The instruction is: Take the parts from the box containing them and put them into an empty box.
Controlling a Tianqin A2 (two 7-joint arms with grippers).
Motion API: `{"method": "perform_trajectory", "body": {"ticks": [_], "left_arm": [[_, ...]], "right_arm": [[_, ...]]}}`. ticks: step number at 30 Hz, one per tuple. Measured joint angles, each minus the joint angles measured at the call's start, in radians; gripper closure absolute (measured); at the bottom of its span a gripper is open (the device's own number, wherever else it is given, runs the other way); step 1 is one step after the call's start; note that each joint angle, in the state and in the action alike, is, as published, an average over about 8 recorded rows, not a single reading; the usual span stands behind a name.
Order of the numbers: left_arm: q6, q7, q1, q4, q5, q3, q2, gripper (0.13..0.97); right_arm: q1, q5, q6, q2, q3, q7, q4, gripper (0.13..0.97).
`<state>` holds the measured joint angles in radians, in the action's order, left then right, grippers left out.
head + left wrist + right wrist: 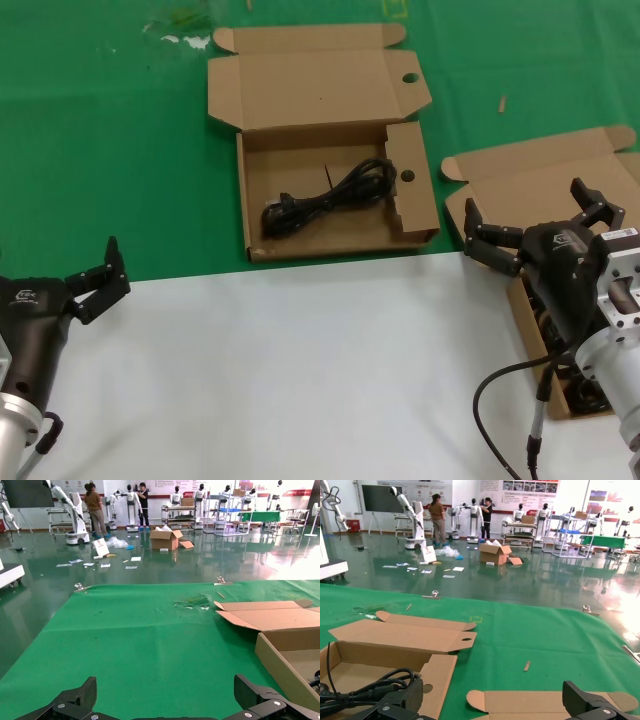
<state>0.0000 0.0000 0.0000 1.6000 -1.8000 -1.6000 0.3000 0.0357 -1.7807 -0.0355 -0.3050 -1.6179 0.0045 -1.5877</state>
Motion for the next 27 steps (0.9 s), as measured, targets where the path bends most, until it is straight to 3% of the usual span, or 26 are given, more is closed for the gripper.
{"method": "perform_trajectory", "body": {"ticks": [27], "left_arm": [[0.0,0.0,0.0,0.0,0.0,0.0,0.0,0.132]], "right_arm": [[0.0,0.0,0.0,0.0,0.0,0.0,0.0,0.129]]}}
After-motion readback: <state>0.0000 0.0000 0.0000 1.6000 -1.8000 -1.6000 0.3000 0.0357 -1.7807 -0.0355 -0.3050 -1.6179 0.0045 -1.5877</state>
